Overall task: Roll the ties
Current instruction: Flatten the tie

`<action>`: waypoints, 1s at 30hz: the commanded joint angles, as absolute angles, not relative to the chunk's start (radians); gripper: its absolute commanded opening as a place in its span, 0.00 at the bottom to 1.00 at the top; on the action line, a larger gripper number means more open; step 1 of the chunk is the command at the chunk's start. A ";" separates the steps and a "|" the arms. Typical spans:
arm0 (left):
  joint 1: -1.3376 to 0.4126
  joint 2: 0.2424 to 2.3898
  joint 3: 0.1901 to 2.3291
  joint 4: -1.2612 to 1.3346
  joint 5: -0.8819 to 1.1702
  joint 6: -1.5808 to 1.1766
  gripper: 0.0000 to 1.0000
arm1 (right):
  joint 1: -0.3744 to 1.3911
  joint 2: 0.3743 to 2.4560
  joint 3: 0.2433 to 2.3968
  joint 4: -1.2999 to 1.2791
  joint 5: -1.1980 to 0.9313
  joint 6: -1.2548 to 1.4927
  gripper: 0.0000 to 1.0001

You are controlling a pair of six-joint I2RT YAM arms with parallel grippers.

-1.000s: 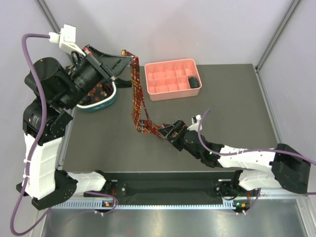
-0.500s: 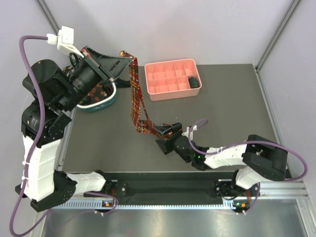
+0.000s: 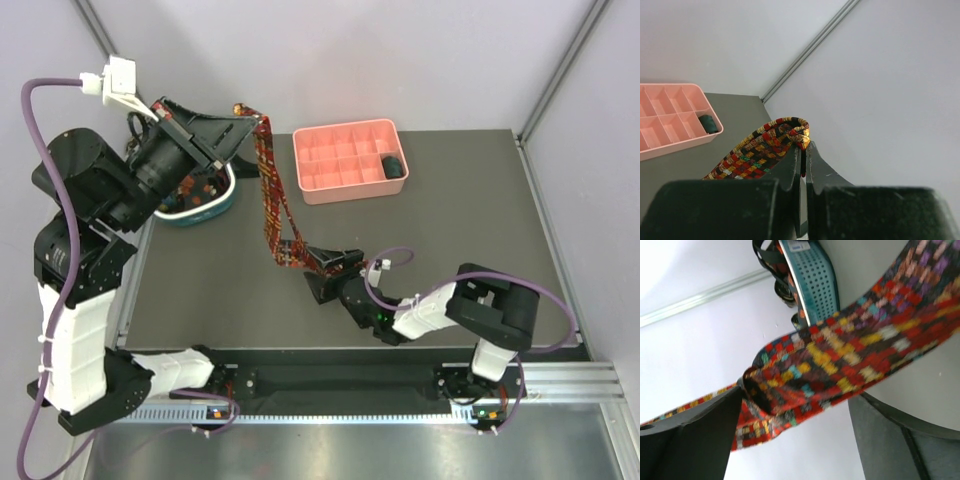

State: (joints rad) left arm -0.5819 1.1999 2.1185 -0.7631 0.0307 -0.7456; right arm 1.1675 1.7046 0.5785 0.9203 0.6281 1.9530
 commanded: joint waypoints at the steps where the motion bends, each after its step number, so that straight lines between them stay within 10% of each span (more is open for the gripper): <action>1: -0.578 1.177 2.126 -0.723 0.011 -0.724 0.00 | 1.126 1.756 0.614 1.037 0.664 1.988 0.84; 14: -0.578 1.149 2.092 -0.729 0.008 -0.712 0.00 | 0.930 1.769 0.534 1.108 0.615 1.750 0.65; 22: -0.578 1.143 2.065 -0.710 0.008 -0.715 0.00 | 0.861 1.686 0.520 1.098 0.587 1.620 0.32; 25: -0.578 1.135 2.037 -0.707 0.020 -0.716 0.00 | 0.775 1.602 0.474 1.115 0.556 1.542 0.00; 30: -0.580 1.109 1.938 -0.654 0.050 -0.733 0.00 | 0.548 1.383 0.460 0.981 0.407 1.352 0.00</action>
State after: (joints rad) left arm -0.5819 1.1248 1.9865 -0.7475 0.0177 -0.7307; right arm 0.6769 1.5421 0.4473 1.0252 0.4965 1.5330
